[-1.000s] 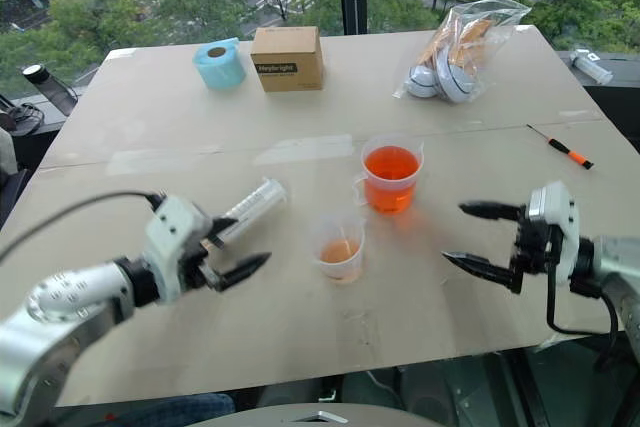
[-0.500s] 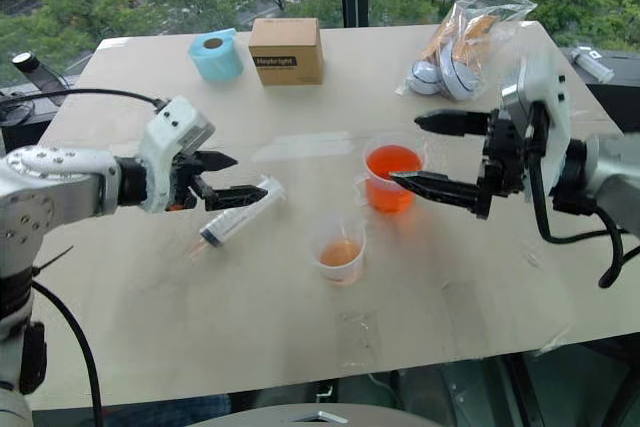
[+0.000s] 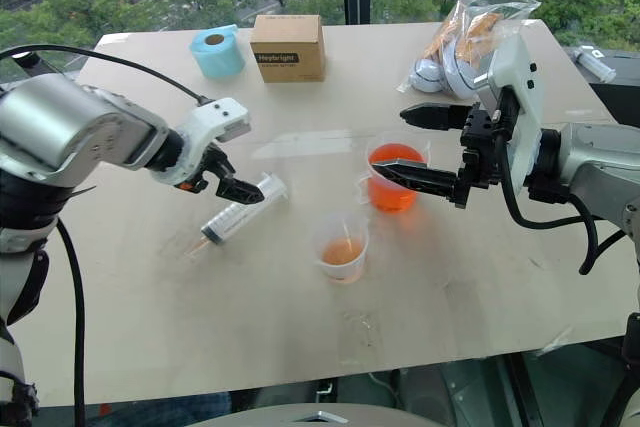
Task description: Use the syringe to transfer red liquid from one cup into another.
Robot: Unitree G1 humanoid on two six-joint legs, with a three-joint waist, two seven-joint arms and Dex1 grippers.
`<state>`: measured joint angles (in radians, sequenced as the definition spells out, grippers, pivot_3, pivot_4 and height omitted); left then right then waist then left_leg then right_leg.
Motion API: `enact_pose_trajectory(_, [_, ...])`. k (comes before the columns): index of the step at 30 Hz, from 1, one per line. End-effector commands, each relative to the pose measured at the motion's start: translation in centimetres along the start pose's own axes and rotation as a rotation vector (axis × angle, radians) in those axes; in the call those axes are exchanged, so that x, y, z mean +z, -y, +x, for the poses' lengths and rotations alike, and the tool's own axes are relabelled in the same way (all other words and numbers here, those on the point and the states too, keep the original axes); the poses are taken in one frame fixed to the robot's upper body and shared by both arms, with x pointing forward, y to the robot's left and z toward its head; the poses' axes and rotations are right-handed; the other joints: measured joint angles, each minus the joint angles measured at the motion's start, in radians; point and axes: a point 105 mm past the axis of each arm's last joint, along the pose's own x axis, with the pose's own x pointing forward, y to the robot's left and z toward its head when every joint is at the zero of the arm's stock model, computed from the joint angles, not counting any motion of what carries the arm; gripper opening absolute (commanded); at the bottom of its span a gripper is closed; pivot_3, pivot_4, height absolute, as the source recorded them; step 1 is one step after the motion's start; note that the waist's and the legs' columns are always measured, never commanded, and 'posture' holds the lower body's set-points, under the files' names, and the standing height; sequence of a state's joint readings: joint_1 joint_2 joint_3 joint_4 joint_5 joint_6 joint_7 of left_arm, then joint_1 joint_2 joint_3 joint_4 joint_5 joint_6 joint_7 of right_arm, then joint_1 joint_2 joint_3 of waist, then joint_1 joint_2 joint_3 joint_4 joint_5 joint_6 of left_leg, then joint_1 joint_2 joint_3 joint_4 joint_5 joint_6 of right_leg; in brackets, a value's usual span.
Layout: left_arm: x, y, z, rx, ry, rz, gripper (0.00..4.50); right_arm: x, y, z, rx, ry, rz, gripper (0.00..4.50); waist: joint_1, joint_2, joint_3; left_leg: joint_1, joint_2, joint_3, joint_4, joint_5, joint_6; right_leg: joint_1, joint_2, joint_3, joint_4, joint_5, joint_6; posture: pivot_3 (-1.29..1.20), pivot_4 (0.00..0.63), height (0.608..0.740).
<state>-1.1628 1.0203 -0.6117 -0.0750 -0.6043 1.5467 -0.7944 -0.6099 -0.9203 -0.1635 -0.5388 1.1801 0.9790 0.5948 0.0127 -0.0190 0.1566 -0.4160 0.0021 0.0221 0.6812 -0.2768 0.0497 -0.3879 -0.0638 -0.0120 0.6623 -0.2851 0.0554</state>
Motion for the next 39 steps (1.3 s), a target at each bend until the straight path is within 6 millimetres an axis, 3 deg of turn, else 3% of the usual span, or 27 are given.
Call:
enact_pose_trajectory(1, [0.8,-0.8,0.7,0.009,-0.037,0.014,4.5,0.6,-0.2,-0.2,-0.02,0.03,-0.034,4.45,0.0,0.0,0.0,0.0,0.0,0.0,0.0,0.0,0.0,0.0,0.0,0.0,0.0,0.0,0.0,0.0,0.15,0.74])
enact_pose_trajectory(7, [1.5,-2.2,2.8,0.022,-0.105,0.033,4.5,0.4,-0.2,-0.2,-0.041,0.044,-0.031,4.45,0.0,0.0,0.0,-0.001,0.0,0.001,0.001,0.0,0.0,-0.001,0.0,0.0,0.0,0.0,0.0,0.0,0.15,0.74])
enact_pose_trajectory(17, [2.3,-1.6,4.8,0.002,-0.174,0.098,4.5,0.0,-0.6,-0.4,-0.065,0.052,-0.021,4.45,-0.001,0.0,0.0,-0.002,0.0,0.0,0.001,0.0,0.0,-0.001,0.0,0.001,0.0,0.0,0.0,0.0,0.15,0.74])
enact_pose_trajectory(22, [2.1,-1.6,5.5,-0.005,-0.195,0.113,2.24,0.0,-0.9,-0.5,-0.05,0.047,-0.037,4.5,-0.001,0.0,0.0,-0.002,0.0,0.0,0.002,0.0,0.0,-0.001,0.0,0.001,0.0,0.0,0.0,0.0,0.15,0.74])
enact_pose_trajectory(24, [2.3,-1.5,5.5,-0.01,-0.187,0.104,1.48,-0.1,-0.9,-0.6,-0.045,0.039,-0.039,4.5,-0.001,0.0,0.0,-0.002,0.0,0.0,0.002,0.0,0.001,-0.001,0.0,0.001,0.0,0.0,0.0,0.0,0.15,0.74])
enact_pose_trajectory(25, [2.4,-1.4,5.4,-0.012,-0.18,0.101,1.45,-0.1,-0.9,-0.7,-0.041,0.037,-0.038,4.5,0.0,0.0,0.0,-0.002,0.0,0.0,0.002,0.0,0.001,-0.001,0.0,0.001,0.0,0.0,0.0,0.0,0.15,0.74])
enact_pose_trajectory(33, [4.1,-1.7,3.8,-0.003,-0.075,0.05,1.45,0.0,-1.0,-0.8,0.004,0.011,-0.01,4.5,-0.002,0.0,0.0,-0.002,0.0,0.0,0.003,0.0,0.001,-0.001,-0.001,0.001,0.0,0.0,0.0,0.0,0.15,0.74])
enact_pose_trajectory(39, [8.7,-2.0,-1.3,0.007,0.24,0.057,1.45,0.4,-0.5,-0.9,0.013,0.019,-0.001,4.5,-0.002,-0.001,0.0,-0.002,0.001,-0.001,0.003,0.0,0.001,-0.001,-0.001,0.001,0.0,0.0,0.0,0.0,0.15,0.74])
